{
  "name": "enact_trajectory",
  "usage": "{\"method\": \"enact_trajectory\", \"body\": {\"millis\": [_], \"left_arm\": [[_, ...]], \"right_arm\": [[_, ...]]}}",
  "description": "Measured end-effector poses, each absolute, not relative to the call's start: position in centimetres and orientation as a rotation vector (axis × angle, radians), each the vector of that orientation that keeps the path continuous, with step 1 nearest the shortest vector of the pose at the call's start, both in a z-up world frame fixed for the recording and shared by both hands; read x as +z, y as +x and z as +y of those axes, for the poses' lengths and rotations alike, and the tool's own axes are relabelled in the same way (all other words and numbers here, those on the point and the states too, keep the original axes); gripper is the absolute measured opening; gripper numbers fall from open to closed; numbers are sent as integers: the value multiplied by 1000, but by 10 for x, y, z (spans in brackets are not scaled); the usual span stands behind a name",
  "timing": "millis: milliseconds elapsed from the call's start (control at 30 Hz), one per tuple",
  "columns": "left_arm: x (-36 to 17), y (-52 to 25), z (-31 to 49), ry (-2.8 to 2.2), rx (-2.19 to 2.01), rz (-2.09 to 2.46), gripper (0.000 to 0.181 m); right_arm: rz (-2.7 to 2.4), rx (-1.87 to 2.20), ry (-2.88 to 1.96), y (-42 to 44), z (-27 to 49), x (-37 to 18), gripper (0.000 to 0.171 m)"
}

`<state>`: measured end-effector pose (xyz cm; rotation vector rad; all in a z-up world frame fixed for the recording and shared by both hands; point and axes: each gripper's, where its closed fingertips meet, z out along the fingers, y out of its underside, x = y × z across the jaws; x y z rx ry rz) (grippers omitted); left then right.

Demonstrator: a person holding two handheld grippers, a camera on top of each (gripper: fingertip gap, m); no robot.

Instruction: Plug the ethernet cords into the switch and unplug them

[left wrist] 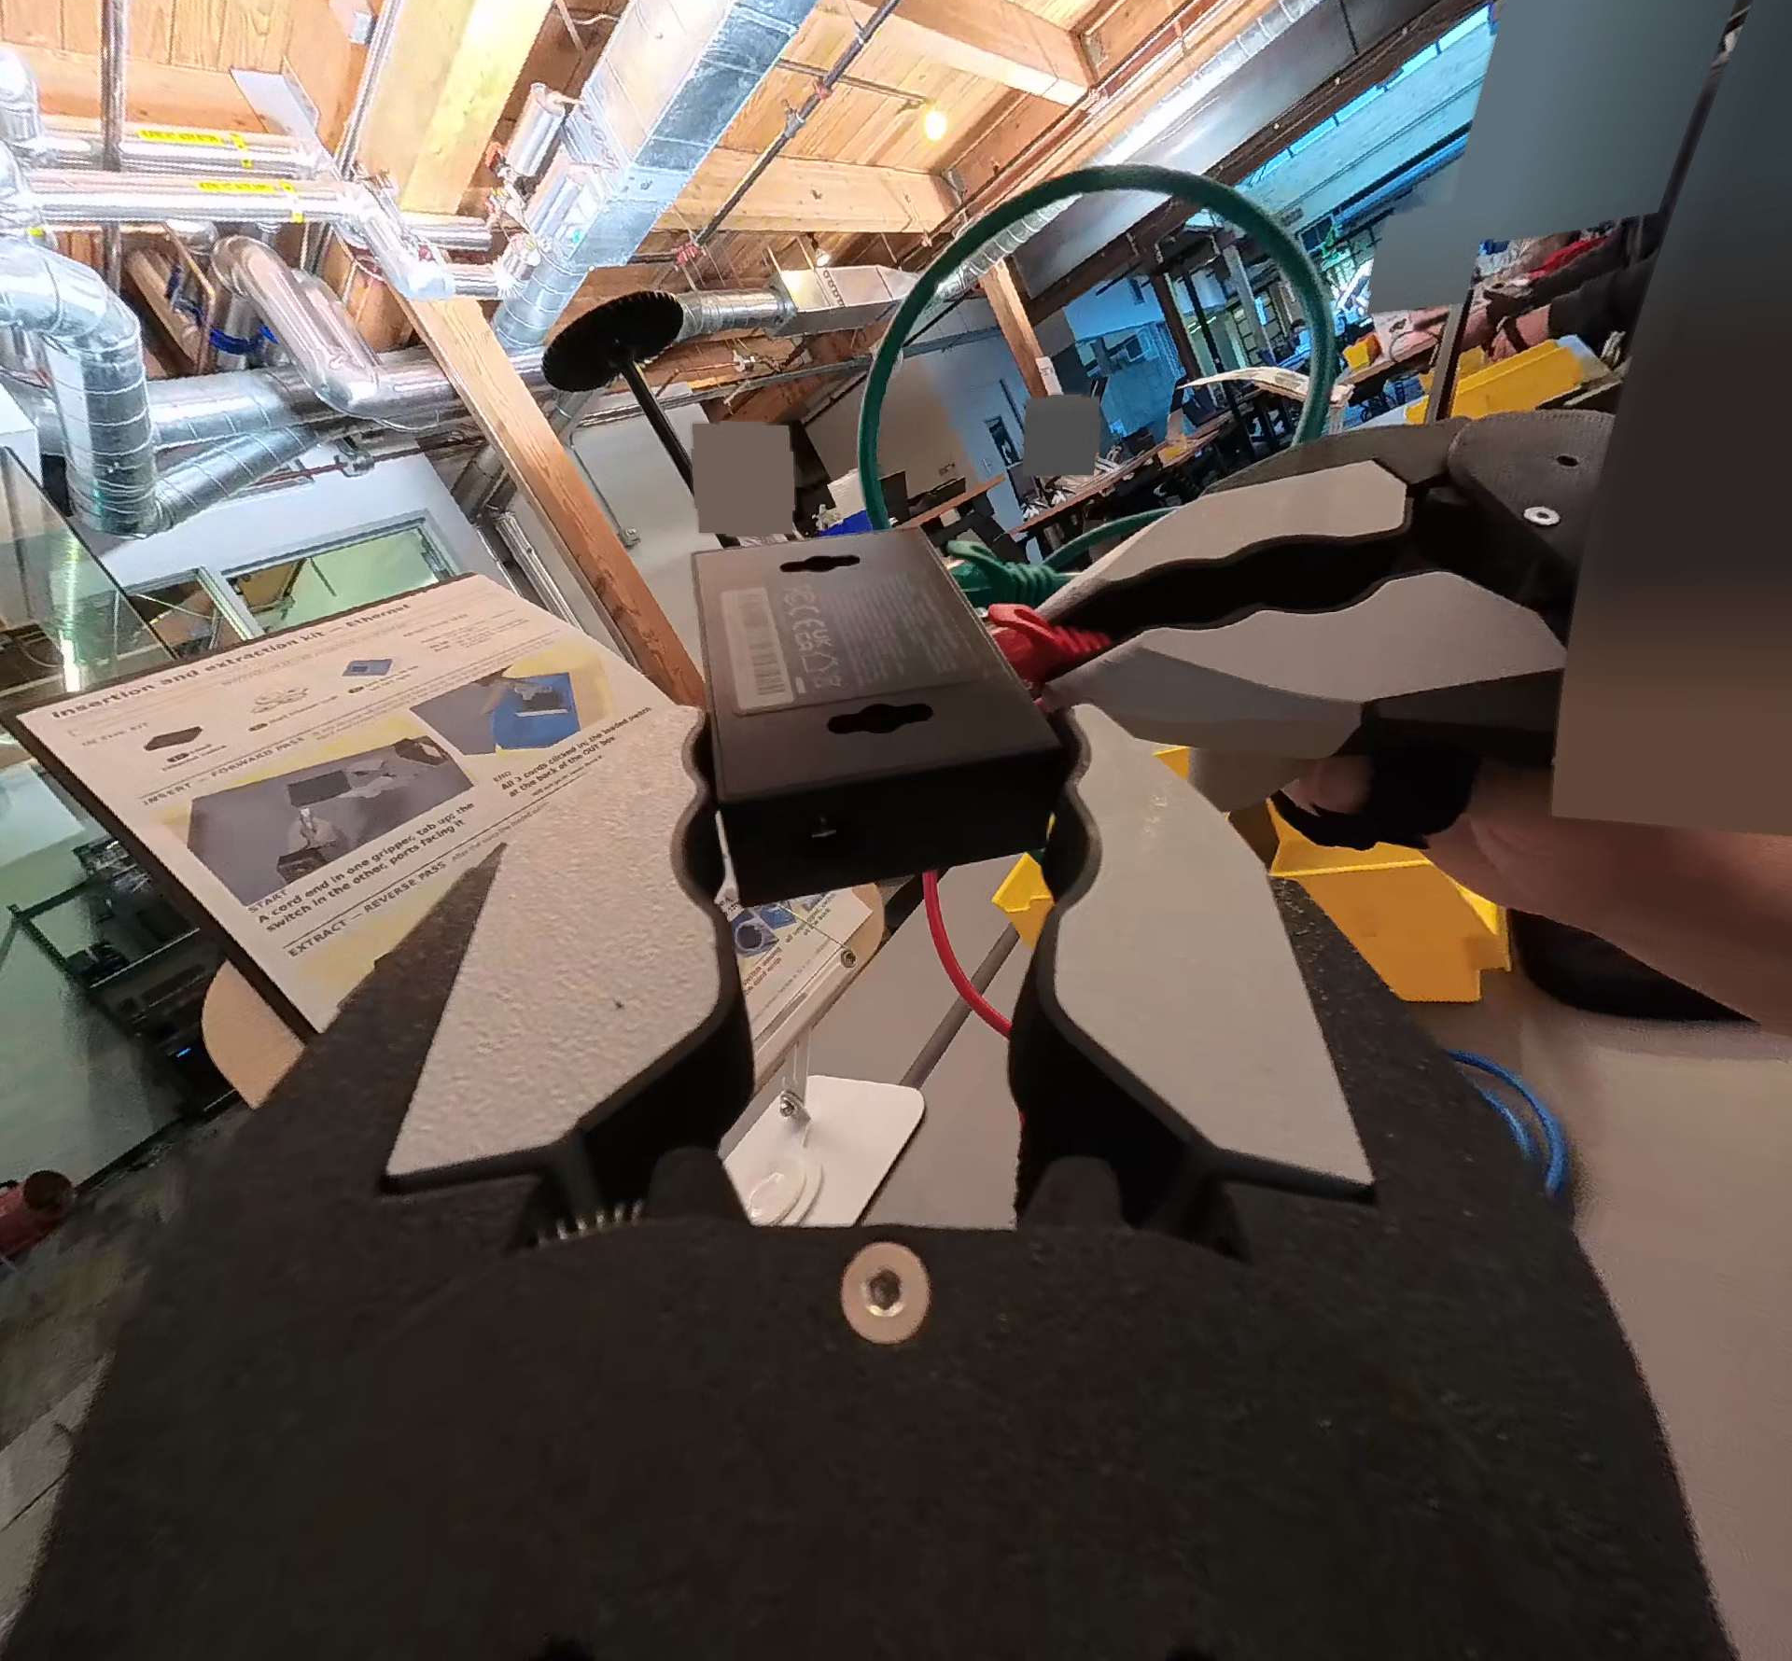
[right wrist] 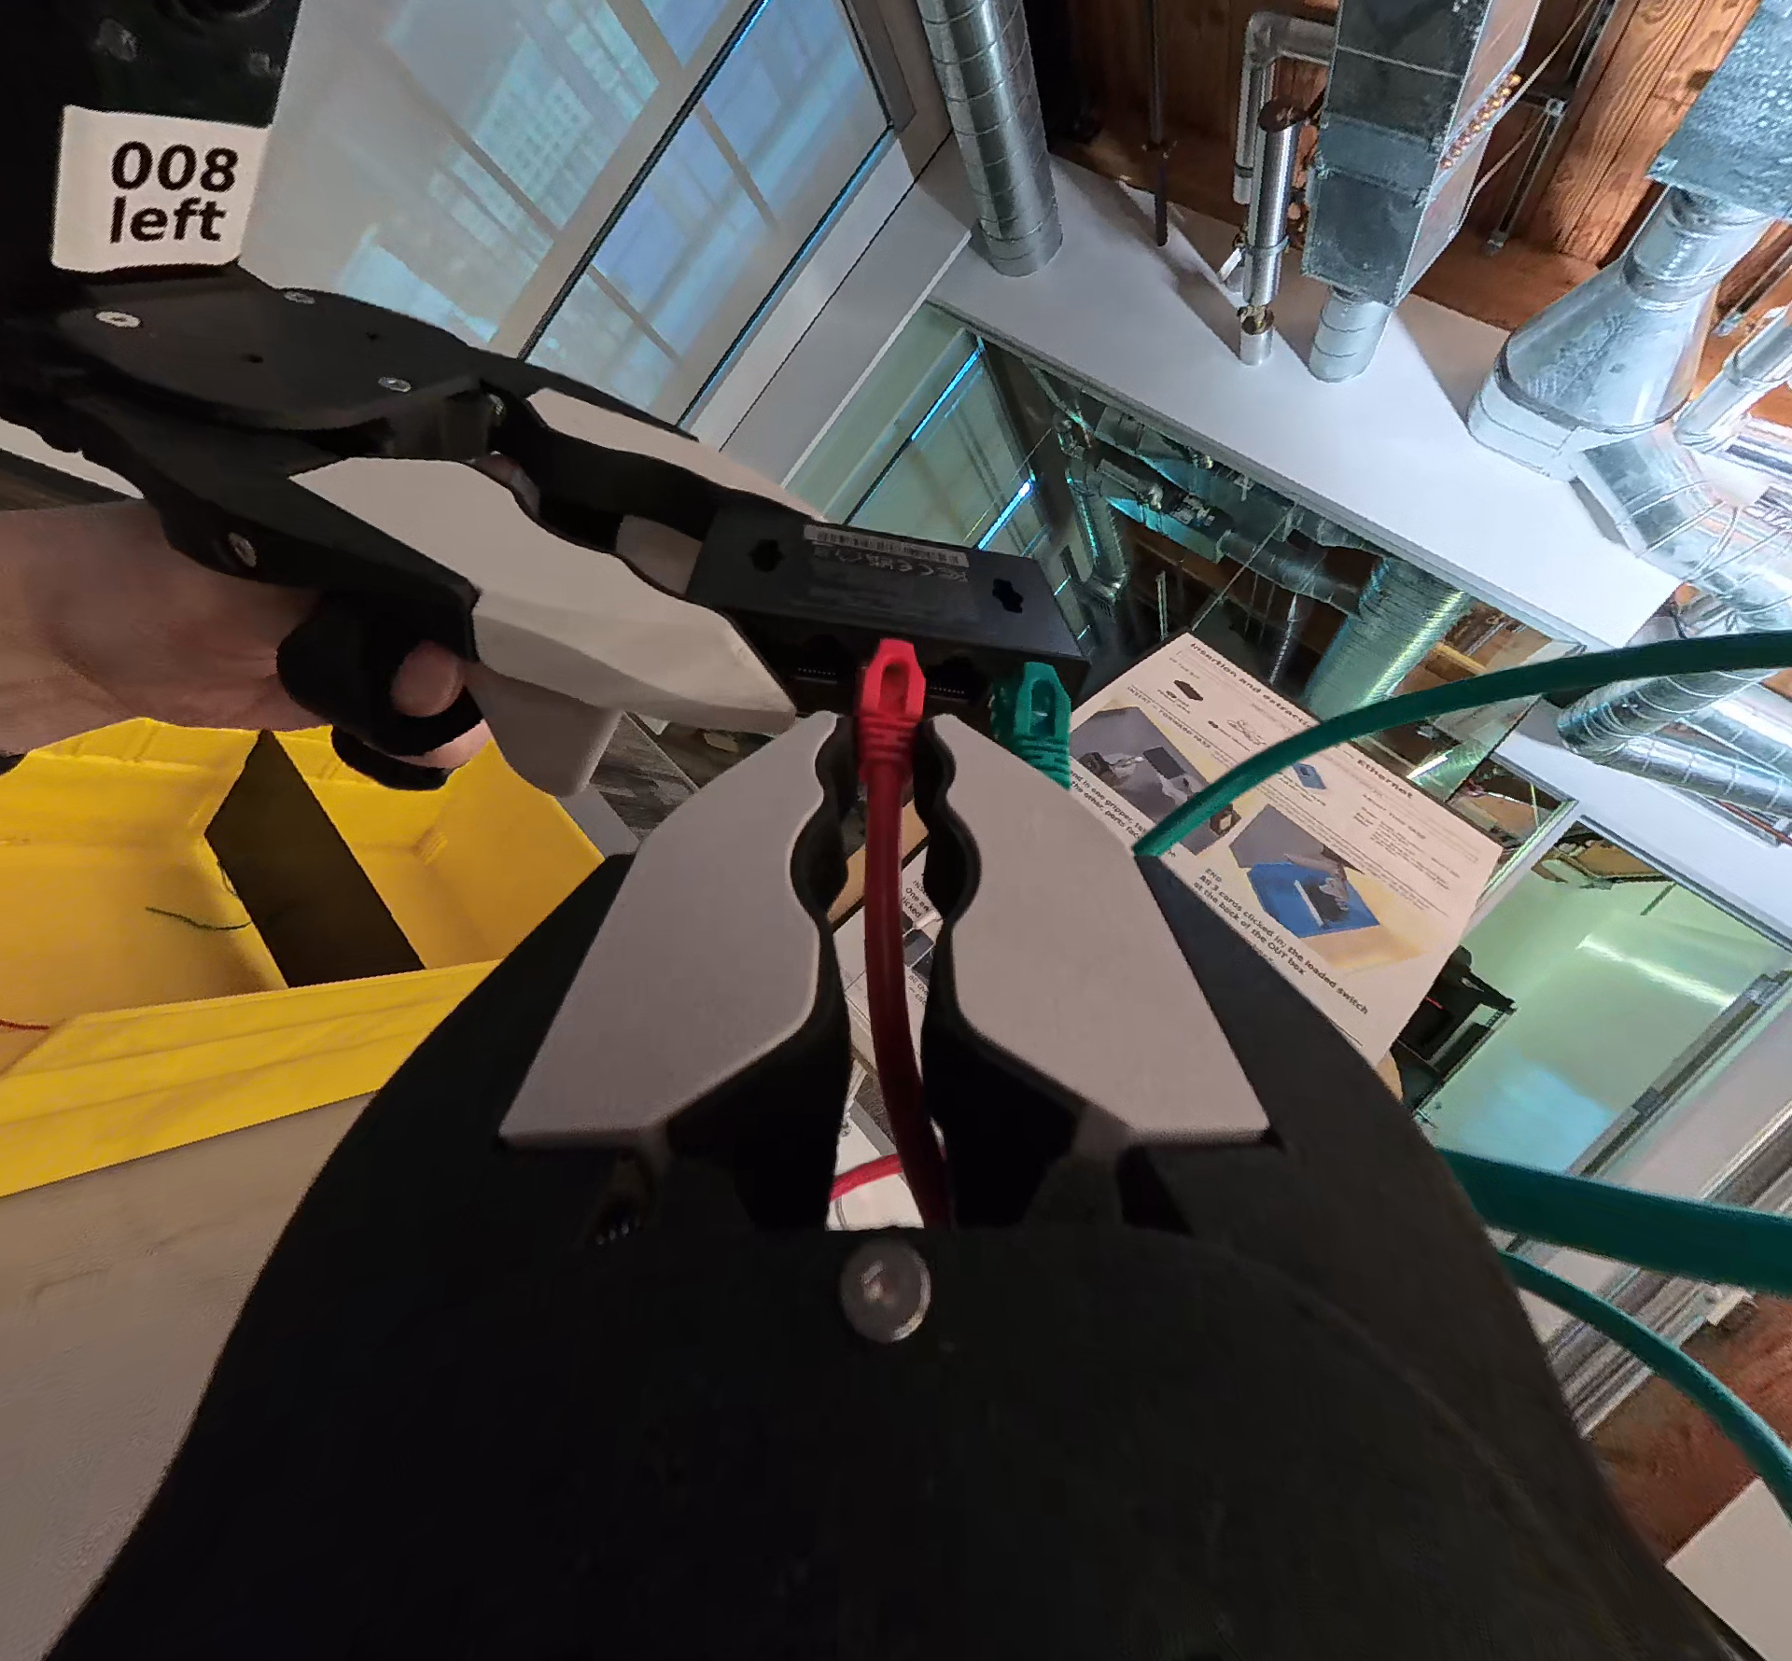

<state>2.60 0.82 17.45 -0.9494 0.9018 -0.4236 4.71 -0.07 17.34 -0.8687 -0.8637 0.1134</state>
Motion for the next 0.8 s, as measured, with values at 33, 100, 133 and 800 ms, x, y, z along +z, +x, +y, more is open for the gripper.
{"method": "enact_trajectory", "body": {"millis": [33, 100, 133, 800], "left_arm": [[175, 26, 8, -949, -430, 898, 65], [175, 27, 9, -936, -421, 898, 65], [175, 27, 9, -932, -413, 900, 65], [135, 25, 58, -697, 676, 1088, 56]], "right_arm": [[-863, 111, -872, 48, -1, 174, 12], [-867, 101, -876, 48, 1, 174, 12], [-868, 91, -877, 49, 2, 174, 12], [-1003, 320, -1274, 58, 44, 136, 12]]}}
